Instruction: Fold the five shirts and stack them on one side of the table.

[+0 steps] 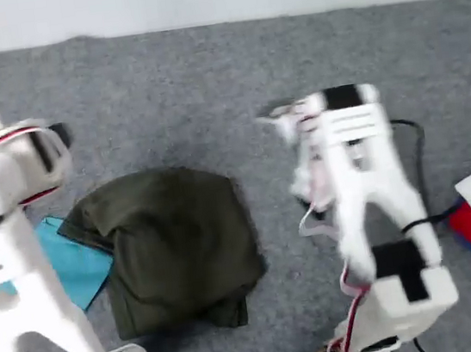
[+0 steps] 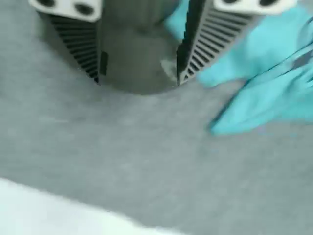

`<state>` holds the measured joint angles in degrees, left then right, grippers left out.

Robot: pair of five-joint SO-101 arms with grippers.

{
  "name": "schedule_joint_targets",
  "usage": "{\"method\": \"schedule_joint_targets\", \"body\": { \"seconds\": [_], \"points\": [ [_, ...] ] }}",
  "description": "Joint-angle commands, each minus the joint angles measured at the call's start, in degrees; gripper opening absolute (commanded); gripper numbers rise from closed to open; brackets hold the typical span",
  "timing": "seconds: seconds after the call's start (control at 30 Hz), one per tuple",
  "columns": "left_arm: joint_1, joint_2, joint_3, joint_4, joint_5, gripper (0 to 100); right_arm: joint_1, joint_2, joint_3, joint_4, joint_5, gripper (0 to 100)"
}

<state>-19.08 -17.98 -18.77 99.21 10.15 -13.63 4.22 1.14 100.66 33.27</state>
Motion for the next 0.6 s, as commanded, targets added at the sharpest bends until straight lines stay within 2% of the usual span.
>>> {"method": "schedule_joint_targets", "body": {
  "seconds": [0.0, 0.17, 0.3, 0.43, 0.57],
  "points": [
    [-12.2, -0.8, 6.4, 1.4, -9.6, 23, -14.1, -8.0, 1.1, 2.4, 2.5, 47.9],
    [-26.7, -0.4, 12.4, 1.3, -19.0, 23, -32.8, -15.5, 12.9, 2.4, 2.9, 47.9],
    [-33.5, -0.4, 17.4, 1.2, -25.0, 23, -43.5, -16.9, 23.6, 1.7, 2.9, 47.9],
    [-36.3, -0.4, 21.0, 1.2, -25.4, 23, -43.0, -14.0, 25.0, -2.9, 2.9, 47.9],
    [-36.7, -0.8, 22.5, 1.2, -25.3, 23, -42.1, -8.1, 20.4, -4.9, 2.9, 47.9]
  ]
}}
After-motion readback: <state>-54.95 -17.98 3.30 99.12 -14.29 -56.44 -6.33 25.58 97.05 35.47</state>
